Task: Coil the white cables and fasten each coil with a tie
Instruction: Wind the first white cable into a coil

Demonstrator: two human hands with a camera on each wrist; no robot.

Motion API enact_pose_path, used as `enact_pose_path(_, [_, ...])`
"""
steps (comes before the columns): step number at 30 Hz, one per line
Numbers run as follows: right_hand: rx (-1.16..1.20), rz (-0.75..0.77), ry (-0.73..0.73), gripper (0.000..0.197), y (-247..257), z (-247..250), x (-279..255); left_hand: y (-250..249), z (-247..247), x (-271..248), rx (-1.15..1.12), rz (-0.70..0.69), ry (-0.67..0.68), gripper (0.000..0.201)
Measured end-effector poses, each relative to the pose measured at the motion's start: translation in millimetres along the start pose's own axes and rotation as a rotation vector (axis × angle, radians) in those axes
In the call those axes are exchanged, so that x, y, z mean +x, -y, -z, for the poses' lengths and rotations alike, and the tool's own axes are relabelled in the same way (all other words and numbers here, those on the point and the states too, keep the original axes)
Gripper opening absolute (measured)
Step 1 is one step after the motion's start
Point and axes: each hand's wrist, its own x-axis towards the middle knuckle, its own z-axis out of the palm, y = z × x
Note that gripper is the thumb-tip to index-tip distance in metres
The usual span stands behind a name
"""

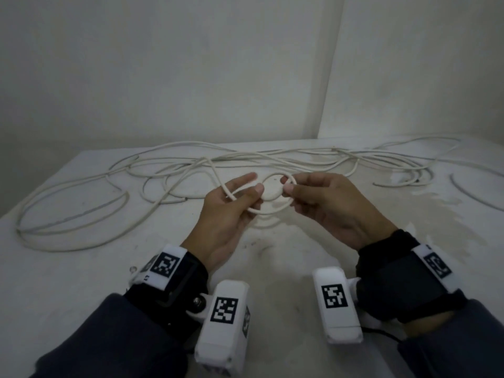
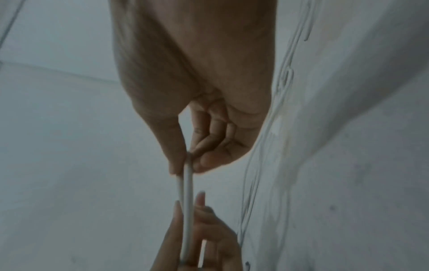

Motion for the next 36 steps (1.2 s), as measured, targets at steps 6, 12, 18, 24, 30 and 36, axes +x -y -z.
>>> enact_pose_path(6, [0.407, -0.153, 0.026, 0.015, -6.2, -11.7, 2.3, 4.0, -0.7, -2.8, 0.069, 0.053, 0.176, 0.023])
enact_pose_path(12, [0.492, -0.14, -0.111, 0.024, -8.1, -18.1, 7.7, 3.3, -5.6, -3.3, 0.03, 0.123, 0.027, 0.007])
enact_pose_path(18, [0.204, -0.098, -0.129, 0.017, -9.0, -17.4, 8.3, 0.4, 1.0, 3.4, 0.073, -0.061, -0.224, 0.025])
enact_pose_path(24, [0.041, -0.079, 0.048, 0.02, -6.6, -21.8, 3.4, -3.0, -8.2, -3.4, 0.599, -0.191, 0.084, 0.035])
enact_pose_path(30, [-0.115, -0.103, 0.209, 0.027, -10.8, -18.4, 0.8, -6.9, -12.6, -7.2, 0.464, -0.147, 0.093, 0.027])
enact_pose_path(36, [-0.371, -0.035, 0.152, 0.026, -10.3, -21.6, 0.6, -5.9, -6.7, -2.7, 0.588, -0.207, 0.016, 0.006])
